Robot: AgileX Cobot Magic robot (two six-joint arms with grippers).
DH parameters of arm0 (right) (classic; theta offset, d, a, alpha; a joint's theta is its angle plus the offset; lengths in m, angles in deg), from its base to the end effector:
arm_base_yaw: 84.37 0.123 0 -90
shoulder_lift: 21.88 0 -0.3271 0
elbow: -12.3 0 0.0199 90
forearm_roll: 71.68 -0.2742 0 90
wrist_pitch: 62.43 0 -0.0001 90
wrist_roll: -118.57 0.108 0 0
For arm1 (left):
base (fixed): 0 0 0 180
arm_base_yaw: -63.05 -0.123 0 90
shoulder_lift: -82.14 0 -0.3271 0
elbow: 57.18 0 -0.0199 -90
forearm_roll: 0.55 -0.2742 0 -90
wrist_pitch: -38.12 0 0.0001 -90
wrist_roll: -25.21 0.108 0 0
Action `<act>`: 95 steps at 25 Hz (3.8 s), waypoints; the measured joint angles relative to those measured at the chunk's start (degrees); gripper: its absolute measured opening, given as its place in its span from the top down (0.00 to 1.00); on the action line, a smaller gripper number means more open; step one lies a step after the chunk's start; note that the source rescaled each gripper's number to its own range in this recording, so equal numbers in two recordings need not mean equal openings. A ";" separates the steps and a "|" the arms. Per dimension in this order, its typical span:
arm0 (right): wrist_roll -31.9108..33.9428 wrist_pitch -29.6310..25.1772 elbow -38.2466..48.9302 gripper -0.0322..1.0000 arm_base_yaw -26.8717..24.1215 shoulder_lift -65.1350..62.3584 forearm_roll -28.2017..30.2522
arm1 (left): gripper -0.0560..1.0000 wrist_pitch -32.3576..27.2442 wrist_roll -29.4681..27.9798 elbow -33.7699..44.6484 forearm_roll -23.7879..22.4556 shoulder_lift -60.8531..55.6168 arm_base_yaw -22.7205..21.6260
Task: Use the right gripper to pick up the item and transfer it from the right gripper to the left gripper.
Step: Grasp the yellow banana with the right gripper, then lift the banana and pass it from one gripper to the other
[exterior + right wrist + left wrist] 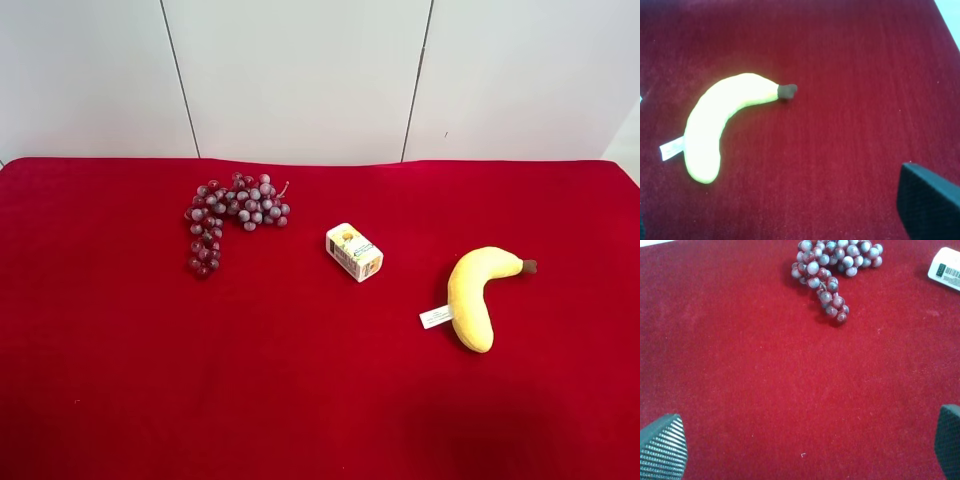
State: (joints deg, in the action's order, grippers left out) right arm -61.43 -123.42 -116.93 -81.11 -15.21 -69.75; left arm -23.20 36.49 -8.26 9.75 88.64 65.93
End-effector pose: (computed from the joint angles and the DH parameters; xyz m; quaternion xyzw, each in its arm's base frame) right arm -0.0094 -0.0037 0.2739 -0.0239 0.8586 -0.0023 0.5120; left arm -0.0158 -0.0162 0.2846 0.1091 0.8410 -0.0512 0.5275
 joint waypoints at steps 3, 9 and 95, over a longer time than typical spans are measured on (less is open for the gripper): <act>0.00 0.00 0.00 0.00 0.00 0.00 -0.06 | 0.00 0.00 0.00 0.00 0.00 0.00 0.00; 0.00 -2.64 -3.67 0.00 0.00 9.82 -4.82 | 0.00 0.00 0.00 0.00 0.00 0.00 0.00; -19.63 6.00 -35.76 0.97 44.93 86.53 -1.93 | 0.00 -1.85 4.85 -4.22 7.71 13.03 0.12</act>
State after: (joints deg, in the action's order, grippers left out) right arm -81.06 -117.41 -152.70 -36.18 71.31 -71.68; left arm -25.05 41.34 -12.48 17.46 101.67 66.04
